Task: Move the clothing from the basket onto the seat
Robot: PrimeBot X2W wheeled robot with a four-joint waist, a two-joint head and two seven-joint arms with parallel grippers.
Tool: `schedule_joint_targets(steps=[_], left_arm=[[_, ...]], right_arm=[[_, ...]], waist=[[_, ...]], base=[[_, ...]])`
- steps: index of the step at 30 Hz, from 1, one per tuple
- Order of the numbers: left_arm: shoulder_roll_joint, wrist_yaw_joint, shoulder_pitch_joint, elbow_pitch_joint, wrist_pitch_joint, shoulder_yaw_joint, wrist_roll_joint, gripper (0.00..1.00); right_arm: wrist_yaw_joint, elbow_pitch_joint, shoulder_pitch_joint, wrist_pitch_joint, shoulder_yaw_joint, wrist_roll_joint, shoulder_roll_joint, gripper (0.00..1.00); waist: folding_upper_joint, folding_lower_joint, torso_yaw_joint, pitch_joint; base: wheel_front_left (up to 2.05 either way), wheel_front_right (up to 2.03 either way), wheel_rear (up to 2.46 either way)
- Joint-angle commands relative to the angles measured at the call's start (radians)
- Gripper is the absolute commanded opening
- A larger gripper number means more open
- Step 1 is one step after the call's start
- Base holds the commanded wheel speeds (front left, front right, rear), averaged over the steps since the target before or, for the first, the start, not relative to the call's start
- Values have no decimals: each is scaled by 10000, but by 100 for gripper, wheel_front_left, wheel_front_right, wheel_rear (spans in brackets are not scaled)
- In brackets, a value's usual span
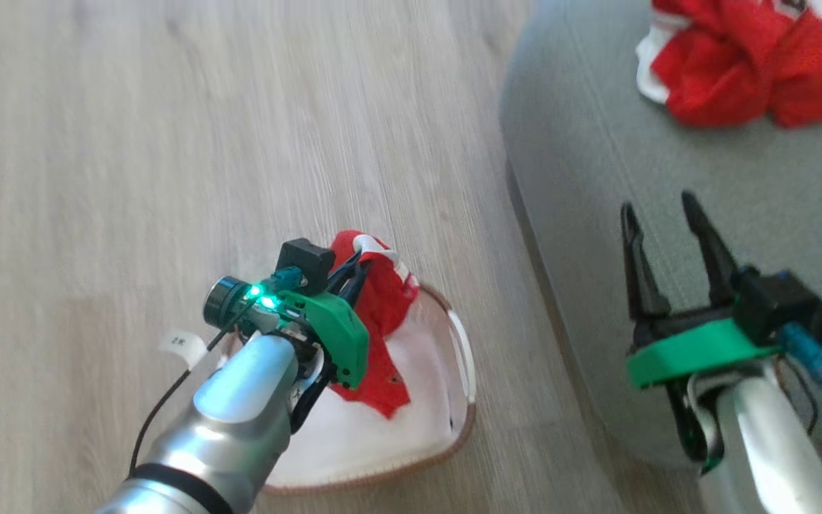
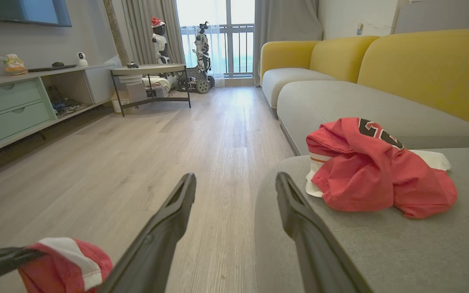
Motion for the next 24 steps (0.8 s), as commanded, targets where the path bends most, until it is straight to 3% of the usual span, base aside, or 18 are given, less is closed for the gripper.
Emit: schedule_joint_targets(steps=[1, 9, 24], left_arm=[[51, 87, -209, -316, -131, 359, -63, 0], [124, 278, -566, -960, -131, 671, -128, 0], [73, 365, -1971, -2236, 673, 677, -468, 0]], right_arm=[[-4, -236, 3, -65, 259, -59, 26, 100], [-4, 189, 606, -65, 566, -4, 26, 100], [-4, 997, 337, -65, 1403, 67, 26, 100]], waist=[[-1, 1, 283, -1166], [-1, 1, 438, -2304], [-1, 1, 598, -2982]], base=[[0, 0, 0], [0, 0, 0], [0, 0, 0]])
